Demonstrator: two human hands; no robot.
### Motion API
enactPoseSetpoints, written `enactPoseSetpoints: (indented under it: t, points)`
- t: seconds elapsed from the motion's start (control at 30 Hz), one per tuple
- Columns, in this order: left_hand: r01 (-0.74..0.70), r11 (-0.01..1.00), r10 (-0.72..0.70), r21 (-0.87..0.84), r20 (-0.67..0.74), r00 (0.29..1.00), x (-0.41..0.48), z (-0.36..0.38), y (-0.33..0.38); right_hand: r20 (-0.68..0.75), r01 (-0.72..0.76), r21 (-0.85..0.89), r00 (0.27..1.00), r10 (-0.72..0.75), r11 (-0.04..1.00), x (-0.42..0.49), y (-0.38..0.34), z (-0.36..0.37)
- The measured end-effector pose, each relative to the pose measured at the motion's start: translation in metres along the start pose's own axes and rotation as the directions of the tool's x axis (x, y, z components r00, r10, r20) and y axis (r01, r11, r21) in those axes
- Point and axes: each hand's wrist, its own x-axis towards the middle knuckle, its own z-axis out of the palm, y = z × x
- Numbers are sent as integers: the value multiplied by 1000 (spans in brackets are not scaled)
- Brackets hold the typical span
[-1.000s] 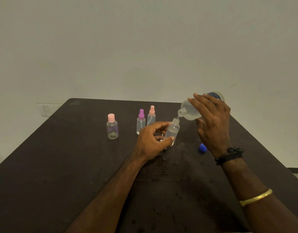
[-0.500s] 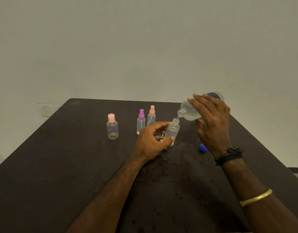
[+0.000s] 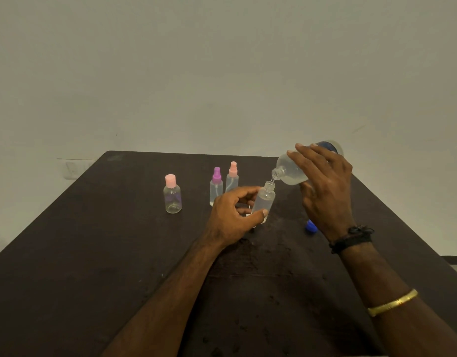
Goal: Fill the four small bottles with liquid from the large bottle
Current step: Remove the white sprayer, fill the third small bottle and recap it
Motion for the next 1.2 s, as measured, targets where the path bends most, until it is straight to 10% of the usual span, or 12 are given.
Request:
enactPoseSetpoints:
  t: [1.2]
  points:
    - [5, 1000, -5, -16, 1, 1000, 0, 0, 1, 1, 8, 1, 1000, -8, 1000, -6, 1, 6]
